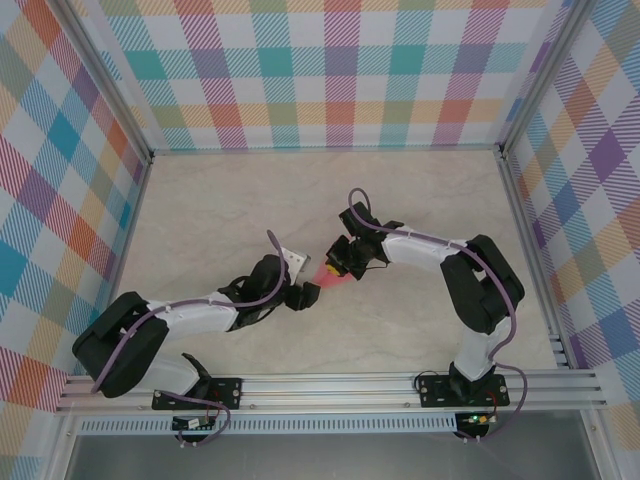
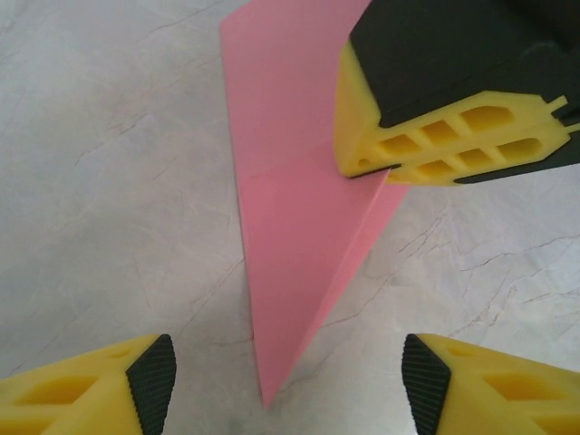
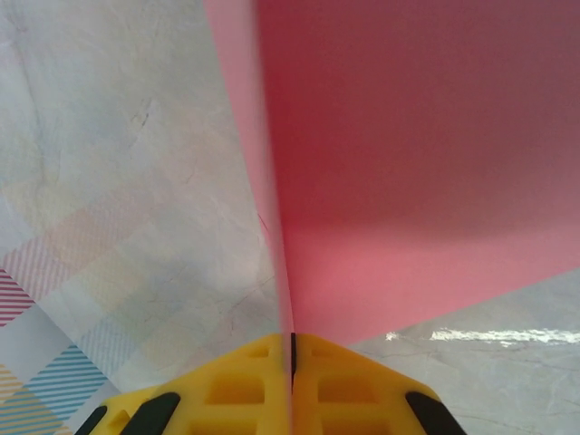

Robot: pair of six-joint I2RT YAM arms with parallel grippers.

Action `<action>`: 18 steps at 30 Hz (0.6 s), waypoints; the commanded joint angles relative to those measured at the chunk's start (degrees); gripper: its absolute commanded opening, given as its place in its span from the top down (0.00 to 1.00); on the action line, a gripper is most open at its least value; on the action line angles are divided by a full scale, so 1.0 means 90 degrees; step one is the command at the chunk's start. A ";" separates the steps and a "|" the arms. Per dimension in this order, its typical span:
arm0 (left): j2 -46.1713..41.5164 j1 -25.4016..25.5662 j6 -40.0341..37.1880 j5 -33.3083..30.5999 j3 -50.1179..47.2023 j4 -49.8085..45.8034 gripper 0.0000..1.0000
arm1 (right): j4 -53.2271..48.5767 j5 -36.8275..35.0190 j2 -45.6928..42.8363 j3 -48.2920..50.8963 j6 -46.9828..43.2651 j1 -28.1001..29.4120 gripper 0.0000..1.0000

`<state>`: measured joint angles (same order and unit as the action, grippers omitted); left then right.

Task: Fold a paper plane with a square sheet of paper (pick it up from the middle)
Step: Fourth fold the wing at the center of the table.

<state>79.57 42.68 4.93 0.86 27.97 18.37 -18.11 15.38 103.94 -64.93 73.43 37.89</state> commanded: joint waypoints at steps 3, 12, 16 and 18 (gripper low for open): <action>0.0357 0.0080 -0.1062 0.0307 -0.0041 0.1244 0.39 | -0.0219 0.0425 0.0143 -0.0110 0.0418 -0.0001 0.96; 0.0848 0.0177 -0.1596 0.0786 -0.0216 0.1921 0.51 | -0.0357 0.0623 0.0180 -0.0216 0.0426 -0.0035 0.96; 0.1048 0.0180 -0.1662 0.0610 -0.0189 0.2033 0.57 | -0.0343 0.0702 0.0204 -0.0227 0.0403 -0.0040 0.95; 0.1159 0.0174 -0.1634 0.0675 -0.0158 0.2099 0.59 | -0.0320 0.0766 0.0217 -0.0235 0.0402 -0.0044 0.95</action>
<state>88.71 43.86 -8.45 5.50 26.76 33.65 -19.68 20.29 104.49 -65.56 76.29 37.87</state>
